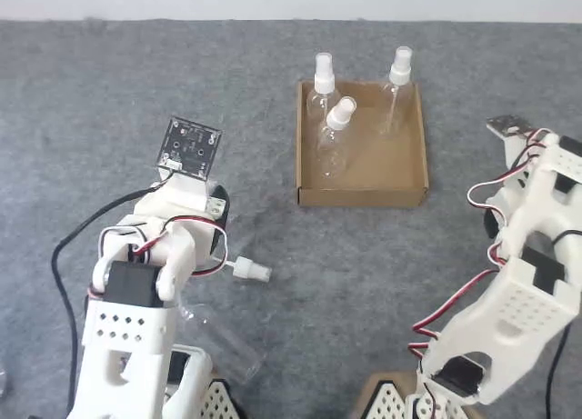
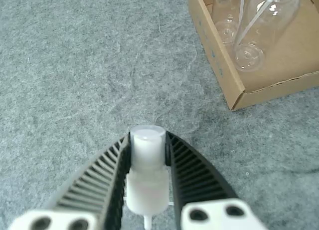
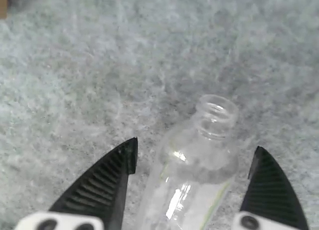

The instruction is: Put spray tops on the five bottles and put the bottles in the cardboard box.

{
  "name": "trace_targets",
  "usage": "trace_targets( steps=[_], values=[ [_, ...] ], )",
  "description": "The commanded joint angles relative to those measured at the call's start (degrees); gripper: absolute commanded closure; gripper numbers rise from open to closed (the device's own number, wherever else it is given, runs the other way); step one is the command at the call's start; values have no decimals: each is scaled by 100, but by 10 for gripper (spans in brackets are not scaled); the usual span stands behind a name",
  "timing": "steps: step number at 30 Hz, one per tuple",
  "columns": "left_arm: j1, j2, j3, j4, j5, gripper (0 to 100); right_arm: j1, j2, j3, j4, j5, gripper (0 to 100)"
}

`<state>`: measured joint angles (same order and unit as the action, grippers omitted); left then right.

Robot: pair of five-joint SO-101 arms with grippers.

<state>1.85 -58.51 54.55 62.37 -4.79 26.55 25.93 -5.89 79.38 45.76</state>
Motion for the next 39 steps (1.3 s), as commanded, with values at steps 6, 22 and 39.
trace_targets(
  steps=[6, 22, 39],
  values=[
    [-18, -167, -22, -141, 62, 987, 66, -57, -273, -57, 97, 842],
    [0, -167, -31, -141, 62, 987, 198, -629, -316, 242, 62, 978],
    [-35, -176, -734, -44, 62, 987, -470, -3248, -273, 822, -791, 982]
  ],
)
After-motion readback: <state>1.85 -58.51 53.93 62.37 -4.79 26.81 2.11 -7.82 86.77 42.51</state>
